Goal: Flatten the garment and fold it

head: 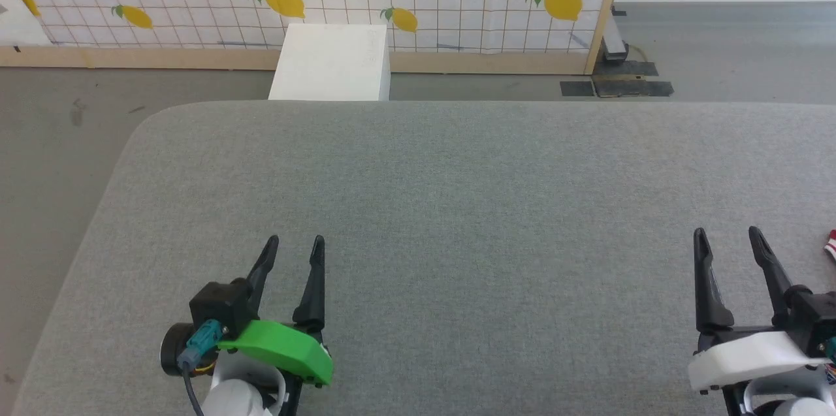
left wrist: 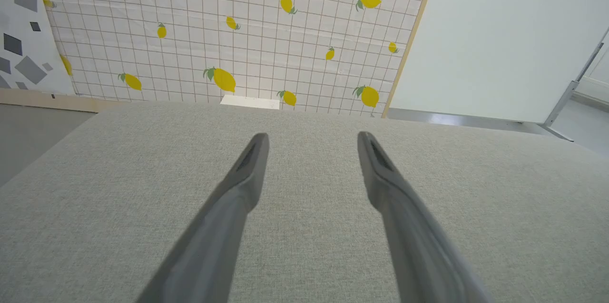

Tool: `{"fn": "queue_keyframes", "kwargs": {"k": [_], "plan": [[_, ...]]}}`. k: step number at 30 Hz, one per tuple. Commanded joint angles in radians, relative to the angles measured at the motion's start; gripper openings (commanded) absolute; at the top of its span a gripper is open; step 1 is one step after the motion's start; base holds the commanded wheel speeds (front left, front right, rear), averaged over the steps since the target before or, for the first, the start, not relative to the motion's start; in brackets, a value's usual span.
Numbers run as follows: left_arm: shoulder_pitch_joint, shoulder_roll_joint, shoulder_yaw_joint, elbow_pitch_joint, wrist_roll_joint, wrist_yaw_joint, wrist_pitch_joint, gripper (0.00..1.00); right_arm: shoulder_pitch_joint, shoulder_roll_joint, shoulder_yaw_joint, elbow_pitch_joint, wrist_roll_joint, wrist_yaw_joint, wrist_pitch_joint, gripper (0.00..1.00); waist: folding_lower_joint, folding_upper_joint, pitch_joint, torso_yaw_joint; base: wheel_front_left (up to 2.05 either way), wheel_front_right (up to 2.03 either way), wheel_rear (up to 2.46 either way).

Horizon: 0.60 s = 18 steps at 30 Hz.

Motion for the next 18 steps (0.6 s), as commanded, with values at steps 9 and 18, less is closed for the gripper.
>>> {"fn": "queue_keyframes", "kwargs": {"k": [9, 18], "plan": [[0.021, -0.006, -0.004, 0.004, -0.015, 0.008, -0.004, 1.00, 0.051, 0.003, 0.013, -0.044, 0.056, -0.002, 0.027, 1.00, 0.0001, 0.0000, 0.008, 0.006, 0.00, 0.00, 0.00], [0.009, -0.001, -0.008, 0.005, -0.019, 0.004, 0.001, 0.00, 0.041, 0.001, 0.014, -0.037, 0.054, 0.000, 0.028, 0.00, 0.0001, 0.0000, 0.007, 0.005, 0.00, 0.00, 0.00]]}}
